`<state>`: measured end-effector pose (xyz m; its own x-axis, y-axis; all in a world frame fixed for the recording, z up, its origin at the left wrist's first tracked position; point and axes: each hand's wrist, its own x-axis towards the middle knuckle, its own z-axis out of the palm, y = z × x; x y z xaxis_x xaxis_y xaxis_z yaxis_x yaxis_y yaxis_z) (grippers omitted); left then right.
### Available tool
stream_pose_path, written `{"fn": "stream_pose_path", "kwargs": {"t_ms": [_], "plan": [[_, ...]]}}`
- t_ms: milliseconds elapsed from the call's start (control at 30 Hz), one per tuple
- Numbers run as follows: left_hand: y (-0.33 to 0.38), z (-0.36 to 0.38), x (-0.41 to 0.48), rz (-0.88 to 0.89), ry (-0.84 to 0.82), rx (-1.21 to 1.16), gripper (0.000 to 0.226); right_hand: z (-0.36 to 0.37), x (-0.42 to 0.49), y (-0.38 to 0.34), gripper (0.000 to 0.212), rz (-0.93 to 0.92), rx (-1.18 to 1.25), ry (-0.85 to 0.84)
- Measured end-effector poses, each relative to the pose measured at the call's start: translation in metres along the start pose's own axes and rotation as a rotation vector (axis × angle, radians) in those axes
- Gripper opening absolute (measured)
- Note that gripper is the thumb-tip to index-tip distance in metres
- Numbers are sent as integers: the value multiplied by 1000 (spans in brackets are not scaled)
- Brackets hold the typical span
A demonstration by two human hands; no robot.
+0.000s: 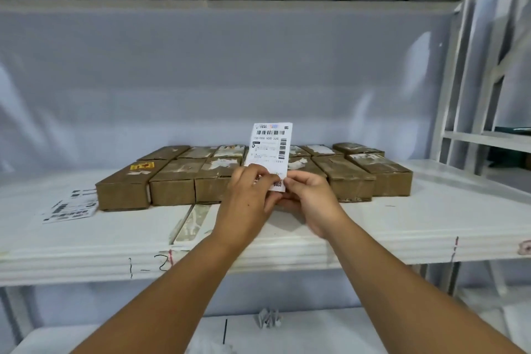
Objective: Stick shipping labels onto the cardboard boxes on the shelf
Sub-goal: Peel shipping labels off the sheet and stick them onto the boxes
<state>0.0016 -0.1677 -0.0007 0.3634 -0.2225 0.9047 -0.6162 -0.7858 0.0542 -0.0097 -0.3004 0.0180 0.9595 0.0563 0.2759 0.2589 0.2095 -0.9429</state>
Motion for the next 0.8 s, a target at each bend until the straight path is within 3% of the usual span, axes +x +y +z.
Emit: {"fn": "stream_pose_path", "kwargs": {"t_ms": [367,800], "plan": [[-3,1,0,-83,-111,-91,17,-2,2,4,31,19,-37,-87],[-2,0,0,-107,-105,-128,16,-5,5,7,28,-9,-5,-100]]}}
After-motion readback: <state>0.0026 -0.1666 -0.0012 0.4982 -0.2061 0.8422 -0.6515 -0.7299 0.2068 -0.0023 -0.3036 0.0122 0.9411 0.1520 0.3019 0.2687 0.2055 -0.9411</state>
